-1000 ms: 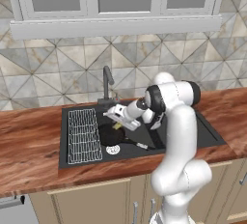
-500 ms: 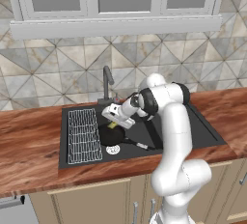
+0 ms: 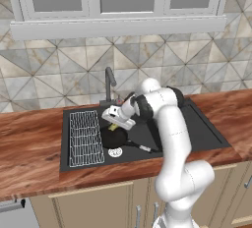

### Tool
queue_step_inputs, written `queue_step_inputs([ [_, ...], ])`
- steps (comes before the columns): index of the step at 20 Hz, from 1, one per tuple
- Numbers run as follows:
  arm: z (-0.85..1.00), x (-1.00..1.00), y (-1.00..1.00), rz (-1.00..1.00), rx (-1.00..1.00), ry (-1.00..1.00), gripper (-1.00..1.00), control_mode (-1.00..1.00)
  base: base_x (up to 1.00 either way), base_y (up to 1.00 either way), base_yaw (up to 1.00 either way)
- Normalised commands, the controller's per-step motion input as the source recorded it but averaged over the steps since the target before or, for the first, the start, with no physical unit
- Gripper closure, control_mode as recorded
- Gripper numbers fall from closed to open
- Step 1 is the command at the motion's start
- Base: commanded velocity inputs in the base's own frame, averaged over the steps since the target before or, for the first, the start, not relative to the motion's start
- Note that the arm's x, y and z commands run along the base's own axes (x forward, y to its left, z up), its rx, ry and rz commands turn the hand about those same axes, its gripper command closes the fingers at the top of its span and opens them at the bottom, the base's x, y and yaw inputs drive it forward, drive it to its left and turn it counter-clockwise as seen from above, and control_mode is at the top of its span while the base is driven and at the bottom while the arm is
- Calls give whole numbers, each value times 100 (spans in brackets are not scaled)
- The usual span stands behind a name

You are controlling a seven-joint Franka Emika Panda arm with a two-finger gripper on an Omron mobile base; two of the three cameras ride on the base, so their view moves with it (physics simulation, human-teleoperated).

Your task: Pick the pan and sponge and place them into the sink. Then turn on the water.

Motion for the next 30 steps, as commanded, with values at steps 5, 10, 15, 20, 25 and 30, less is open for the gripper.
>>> queue_step_inputs([
  [5,-29,6,-3,5,0,1,100,-100,0,0,0],
  [10,-31,2,0,5,1,3,100,-100,0,0,0],
  [15,-24,8,-1,4,0,1,100,-100,0,0,0],
  [20,-21,18,-2,5,0,0,100,-100,0,0,0],
  [25,-19,16,-1,5,0,0,-100,-100,0,0,0],
  [30,0,6,-6,5,0,-1,-100,-100,0,0,0],
])
